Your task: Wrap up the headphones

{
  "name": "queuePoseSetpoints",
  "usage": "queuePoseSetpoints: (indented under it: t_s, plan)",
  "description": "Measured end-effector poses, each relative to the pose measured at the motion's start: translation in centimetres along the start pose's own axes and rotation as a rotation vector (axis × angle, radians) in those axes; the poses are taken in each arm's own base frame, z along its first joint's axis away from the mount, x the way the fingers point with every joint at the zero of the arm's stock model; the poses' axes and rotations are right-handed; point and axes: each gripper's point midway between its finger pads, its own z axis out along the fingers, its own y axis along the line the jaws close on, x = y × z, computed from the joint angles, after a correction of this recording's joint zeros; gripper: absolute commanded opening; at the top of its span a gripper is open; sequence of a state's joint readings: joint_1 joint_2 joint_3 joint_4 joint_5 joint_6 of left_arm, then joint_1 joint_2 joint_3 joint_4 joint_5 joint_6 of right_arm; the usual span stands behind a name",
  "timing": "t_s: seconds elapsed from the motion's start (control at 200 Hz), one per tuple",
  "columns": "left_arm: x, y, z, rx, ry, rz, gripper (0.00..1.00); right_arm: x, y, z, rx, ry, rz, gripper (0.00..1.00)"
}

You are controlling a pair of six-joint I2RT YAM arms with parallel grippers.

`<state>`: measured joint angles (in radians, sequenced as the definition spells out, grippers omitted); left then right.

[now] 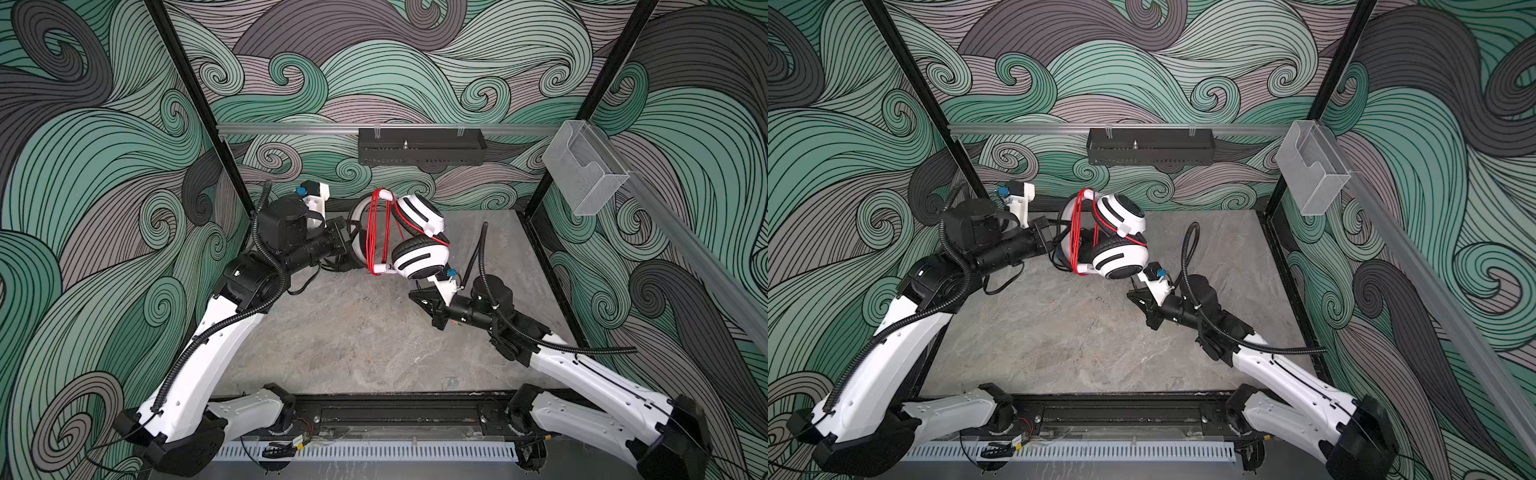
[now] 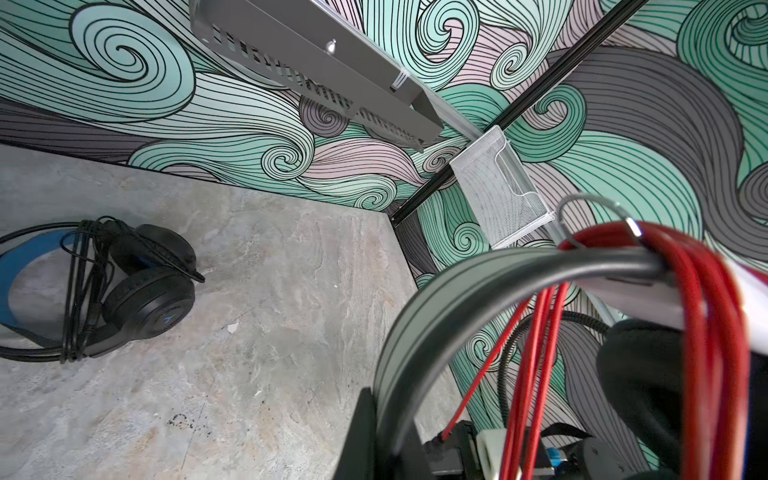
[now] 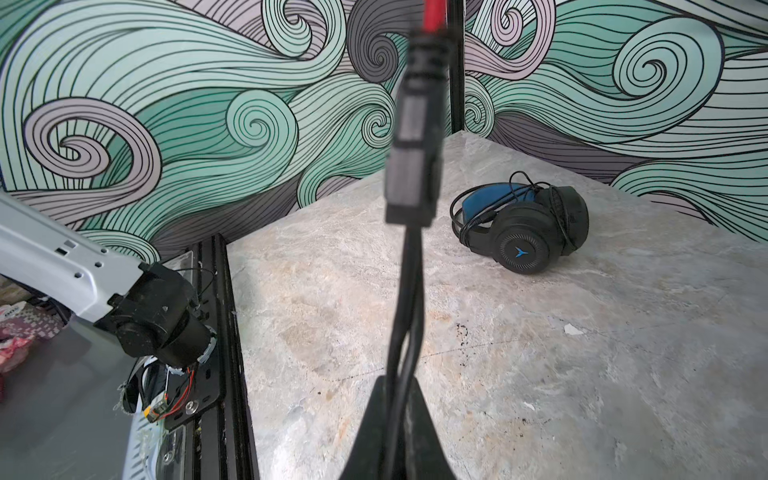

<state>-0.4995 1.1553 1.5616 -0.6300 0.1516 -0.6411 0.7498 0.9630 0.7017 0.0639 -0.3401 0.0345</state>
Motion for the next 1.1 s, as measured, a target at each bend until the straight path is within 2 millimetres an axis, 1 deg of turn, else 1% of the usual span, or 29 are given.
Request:
queuePoseSetpoints:
  t_s: [0.06,0.135,0.265,0.345,0.47,0.58,0.675,0.796,0.866,0.961,1.026,1.096]
  plan:
    - [0.2,0.7,0.1,-0.021,-0.003,0.016,0.00,0.2,0.2,-0.5,0.017,0.019,-0.018,0.00]
    - [0.8,2.1,0.4,-0.066,-0.004,0.023,0.00,0.6,0.4,-1.3,0.048,0.053,-0.047,0.00]
    - [2.1,4.7,1.7,-0.149,0.011,0.007,0.00,1.3,1.0,-2.8,0.116,0.107,-0.113,0.00]
    - [2.7,5.8,2.6,-0.189,0.029,-0.012,0.00,1.5,1.6,-3.6,0.152,0.143,-0.172,0.00]
    - [3.5,6.9,4.4,-0.229,0.061,-0.032,0.00,1.1,2.4,-4.1,0.208,0.180,-0.272,0.00]
    - [4.3,7.9,5.9,-0.268,0.085,-0.053,0.00,0.8,2.9,-3.7,0.256,0.236,-0.370,0.00]
    - [4.7,8.0,6.9,-0.287,0.092,-0.068,0.00,1.1,3.1,-2.5,0.288,0.301,-0.456,0.00]
    - [5.0,7.0,7.8,-0.281,0.090,-0.079,0.00,2.3,3.1,-1.1,0.310,0.374,-0.524,0.00]
    - [5.1,6.5,8.2,-0.271,0.086,-0.085,0.00,3.0,2.7,-0.6,0.324,0.409,-0.552,0.00]
    - [5.3,6.3,8.4,-0.278,0.081,-0.079,0.00,3.5,2.6,0.0,0.324,0.442,-0.579,0.00]
    - [5.2,6.3,8.3,-0.295,0.068,-0.059,0.00,3.1,2.8,0.3,0.313,0.456,-0.595,0.00]
    - [5.2,6.3,8.2,-0.321,0.048,-0.014,0.00,1.5,3.5,0.5,0.293,0.453,-0.604,0.01]
